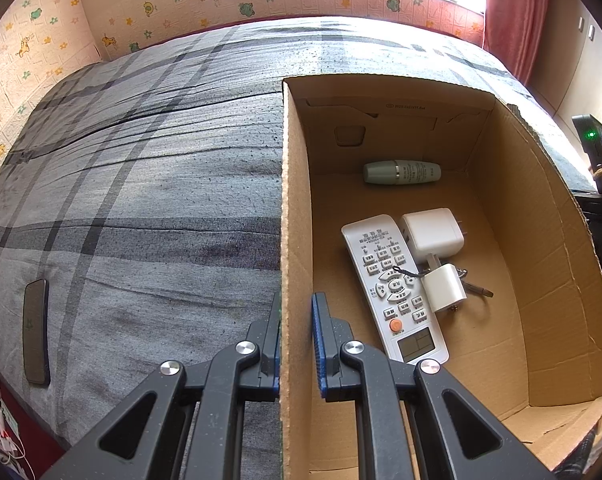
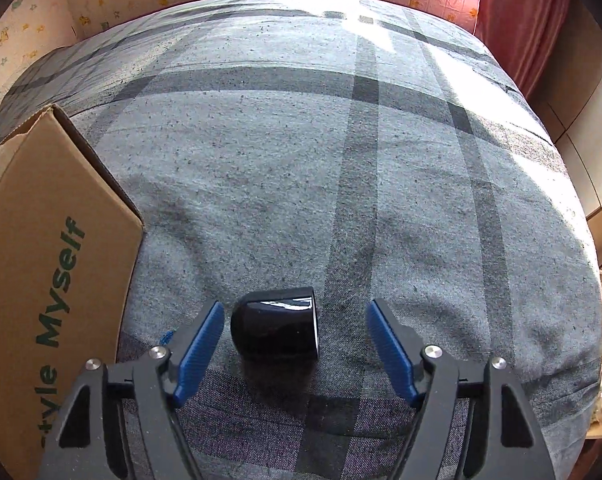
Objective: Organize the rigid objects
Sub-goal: 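Grasp the black cylindrical cap with the right gripper, then lift the black cap and carry it over the box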
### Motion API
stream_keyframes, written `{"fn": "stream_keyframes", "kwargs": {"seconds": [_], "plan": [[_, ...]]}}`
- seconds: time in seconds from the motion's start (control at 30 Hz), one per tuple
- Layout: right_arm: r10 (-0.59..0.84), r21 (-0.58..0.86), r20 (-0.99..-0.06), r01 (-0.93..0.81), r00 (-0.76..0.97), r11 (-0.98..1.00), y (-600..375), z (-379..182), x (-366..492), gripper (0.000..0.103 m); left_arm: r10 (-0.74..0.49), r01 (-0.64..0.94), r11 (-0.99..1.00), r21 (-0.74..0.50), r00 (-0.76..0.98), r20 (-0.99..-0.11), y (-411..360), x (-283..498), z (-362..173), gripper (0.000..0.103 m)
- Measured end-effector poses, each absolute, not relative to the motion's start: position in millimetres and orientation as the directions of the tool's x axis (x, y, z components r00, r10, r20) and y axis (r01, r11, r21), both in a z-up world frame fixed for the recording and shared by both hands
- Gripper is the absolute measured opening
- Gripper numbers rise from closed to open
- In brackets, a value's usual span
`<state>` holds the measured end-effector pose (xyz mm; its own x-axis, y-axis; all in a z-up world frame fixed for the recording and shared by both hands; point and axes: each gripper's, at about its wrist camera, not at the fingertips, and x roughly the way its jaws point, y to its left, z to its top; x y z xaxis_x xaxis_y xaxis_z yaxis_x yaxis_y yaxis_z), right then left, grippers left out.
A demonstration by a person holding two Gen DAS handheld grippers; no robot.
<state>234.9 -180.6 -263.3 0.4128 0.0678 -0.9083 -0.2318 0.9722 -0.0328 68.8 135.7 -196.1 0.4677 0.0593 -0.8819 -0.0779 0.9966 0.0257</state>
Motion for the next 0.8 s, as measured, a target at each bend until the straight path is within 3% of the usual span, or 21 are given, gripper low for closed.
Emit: {"fn": "stream_keyframes", "kwargs": {"seconds": [0.03,0.8], "plan": [[0.083,-0.016,-0.911,-0.235,0.404,0.972,-180.3,-263.2,235.0,0.044,0.059,-0.078,0.997,0.025,0.468,-0.882,135.3,68.7,-195.9,0.013],[0.082,-0.024,-0.907,-0.245,0.413,0.969,-171.1,-217.7,200.2,0.044,0.063,-0.078,0.997,0.029,0.472,-0.88,134.3,67.5,-196.2,0.013]]}}
